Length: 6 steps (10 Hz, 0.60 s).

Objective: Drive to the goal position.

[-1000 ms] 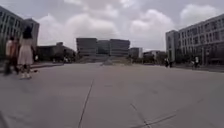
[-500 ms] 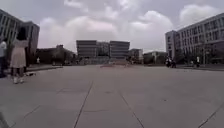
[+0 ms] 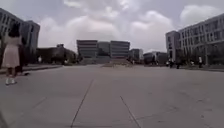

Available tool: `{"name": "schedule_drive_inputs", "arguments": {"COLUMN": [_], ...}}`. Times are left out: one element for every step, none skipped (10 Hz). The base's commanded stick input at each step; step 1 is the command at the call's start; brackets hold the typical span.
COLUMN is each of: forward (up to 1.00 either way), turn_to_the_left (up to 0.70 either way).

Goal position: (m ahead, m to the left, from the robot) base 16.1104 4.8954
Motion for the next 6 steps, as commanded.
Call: {"name": "schedule_drive_inputs", "arguments": {"forward": [0.7, 0.7, 0.7, 0.7, 0.7, 0.7], "turn_to_the_left": [0.01, 0.01, 0.01, 0.01, 0.01, 0.01]}}
